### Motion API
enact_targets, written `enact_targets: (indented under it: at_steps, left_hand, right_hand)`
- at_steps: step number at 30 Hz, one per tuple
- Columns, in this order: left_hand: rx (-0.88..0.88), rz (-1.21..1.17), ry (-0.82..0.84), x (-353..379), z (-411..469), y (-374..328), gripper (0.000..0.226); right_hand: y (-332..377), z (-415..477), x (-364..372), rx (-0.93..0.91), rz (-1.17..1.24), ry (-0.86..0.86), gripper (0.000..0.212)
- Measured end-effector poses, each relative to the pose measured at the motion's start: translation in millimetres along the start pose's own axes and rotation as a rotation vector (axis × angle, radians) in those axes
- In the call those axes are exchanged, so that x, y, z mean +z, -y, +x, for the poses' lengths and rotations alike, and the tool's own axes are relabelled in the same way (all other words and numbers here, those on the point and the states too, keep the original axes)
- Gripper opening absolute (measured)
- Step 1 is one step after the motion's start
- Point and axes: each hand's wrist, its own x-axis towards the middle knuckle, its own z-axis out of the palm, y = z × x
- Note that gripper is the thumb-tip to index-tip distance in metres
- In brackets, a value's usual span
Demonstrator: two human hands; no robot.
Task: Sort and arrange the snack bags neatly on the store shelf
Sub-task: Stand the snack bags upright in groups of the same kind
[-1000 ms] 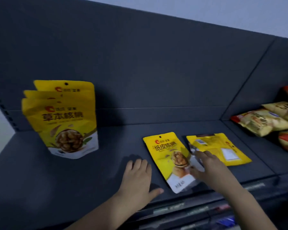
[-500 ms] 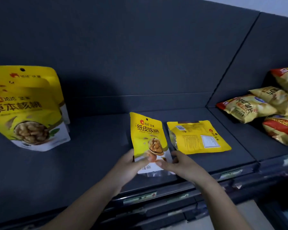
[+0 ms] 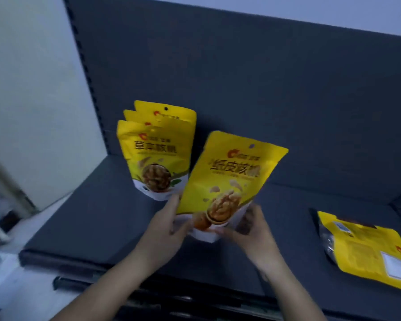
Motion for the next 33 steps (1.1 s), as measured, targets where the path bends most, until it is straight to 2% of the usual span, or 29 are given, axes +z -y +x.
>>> enact_targets:
  at_steps: [3, 7, 11, 13, 18, 21, 23, 26, 28, 31, 33]
  left_hand:
    - [-0.05, 0.084, -0.132, -43.2, -13.6, 19.1, 0.08]
    - [-0.156, 0.236, -0.272, -88.2, -16.1, 52.2, 0.086]
    - [-0.267, 0.305, -0.248, -110.0, 3.1, 80.7, 0.097]
    - [-0.289, 0.426, -0.206, -109.0, 14.1, 88.7, 0.106]
    - [-0.223, 0.606, -0.152, -93.6, 25.0, 95.0, 0.092]
    - [-0.174, 0.549, -0.168, -89.4, 29.0, 100.8, 0.087]
    - [-0.162, 0.481, -0.14, -91.0, 31.8, 104.3, 0.084]
    - [-0.177, 0.393, -0.102, -97.7, 35.6, 109.8, 0.077]
    - [-0.212, 0.384, -0.095, -100.3, 36.4, 109.7, 0.081]
    - [-0.32, 0.496, -0.044, -105.0, 29.7, 92.3, 0.103]
    - [-0.408, 0.685, 0.095, -110.6, 19.8, 83.9, 0.101]
  right_hand:
    - [5.3, 13.6, 65.1, -0.07, -0.088, 0.01, 0.056]
    - [8.3, 27.5, 136.7, -0.149, -0.257, -0.027, 0.056]
    - [7.8, 46.4, 156.5, -0.167, -0.23, -0.149, 0.07]
    - [6.9, 52.0, 155.7, -0.165, -0.215, -0.207, 0.068]
    - [0.3, 56.9, 144.8, -0.111, -0.189, -0.262, 0.048]
    - [-1.3, 57.4, 138.9, -0.143, -0.208, -0.308, 0.056]
    - [-0.2, 59.4, 137.5, -0.126, -0.182, -0.276, 0.064]
    - [3.0, 61.8, 141.1, -0.121, -0.174, -0.207, 0.062]
    - [3.5, 63.5, 143.6, -0.138, -0.156, -0.203, 0.066]
    - [2.9, 62.5, 140.6, -0.122, -0.138, -0.198, 0.071]
    - [-0.1, 59.7, 129.7, -0.094, -0.16, -0.178, 0.067]
